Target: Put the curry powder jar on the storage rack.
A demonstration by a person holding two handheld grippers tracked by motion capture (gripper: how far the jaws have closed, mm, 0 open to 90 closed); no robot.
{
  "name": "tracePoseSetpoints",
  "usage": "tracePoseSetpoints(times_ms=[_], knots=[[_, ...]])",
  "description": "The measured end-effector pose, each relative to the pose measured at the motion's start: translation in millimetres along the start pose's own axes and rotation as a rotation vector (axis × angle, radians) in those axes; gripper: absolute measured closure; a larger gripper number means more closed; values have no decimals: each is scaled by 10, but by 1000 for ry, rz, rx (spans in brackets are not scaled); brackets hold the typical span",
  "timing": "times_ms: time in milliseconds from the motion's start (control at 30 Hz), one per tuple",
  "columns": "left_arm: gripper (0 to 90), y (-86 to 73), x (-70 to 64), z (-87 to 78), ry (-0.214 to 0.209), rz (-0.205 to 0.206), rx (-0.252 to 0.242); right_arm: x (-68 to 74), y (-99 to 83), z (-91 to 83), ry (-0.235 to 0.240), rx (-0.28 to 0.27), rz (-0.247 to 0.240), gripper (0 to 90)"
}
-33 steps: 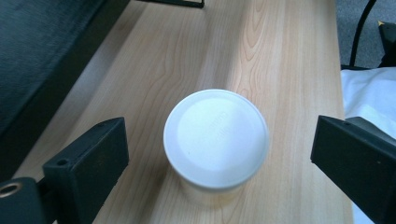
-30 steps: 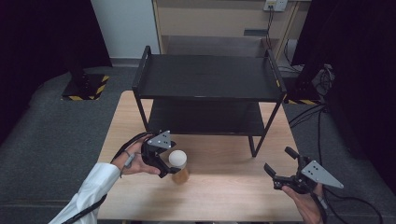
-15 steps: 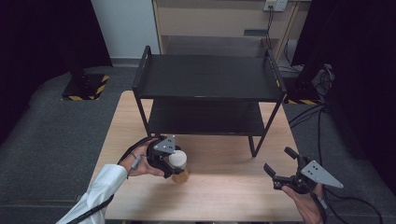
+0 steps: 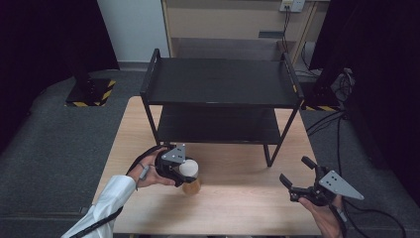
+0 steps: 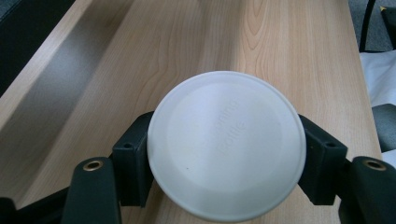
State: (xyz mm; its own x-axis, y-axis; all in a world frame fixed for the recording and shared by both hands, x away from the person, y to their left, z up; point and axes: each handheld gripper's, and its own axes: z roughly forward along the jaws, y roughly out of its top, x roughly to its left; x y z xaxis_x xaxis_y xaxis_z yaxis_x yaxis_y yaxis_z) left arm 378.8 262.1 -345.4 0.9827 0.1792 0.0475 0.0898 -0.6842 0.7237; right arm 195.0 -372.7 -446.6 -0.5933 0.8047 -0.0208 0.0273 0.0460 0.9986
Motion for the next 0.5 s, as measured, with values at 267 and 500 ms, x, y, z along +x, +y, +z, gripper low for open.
tracePoseSetpoints(times_ms=[267,500], knots=[[320,193,-20,-188,-18,22,-36,4,-1,-2,-4,-2,-2,15],[319,691,-103,-647,-12,57,-78,-2,1,1,4,-2,-3,17]])
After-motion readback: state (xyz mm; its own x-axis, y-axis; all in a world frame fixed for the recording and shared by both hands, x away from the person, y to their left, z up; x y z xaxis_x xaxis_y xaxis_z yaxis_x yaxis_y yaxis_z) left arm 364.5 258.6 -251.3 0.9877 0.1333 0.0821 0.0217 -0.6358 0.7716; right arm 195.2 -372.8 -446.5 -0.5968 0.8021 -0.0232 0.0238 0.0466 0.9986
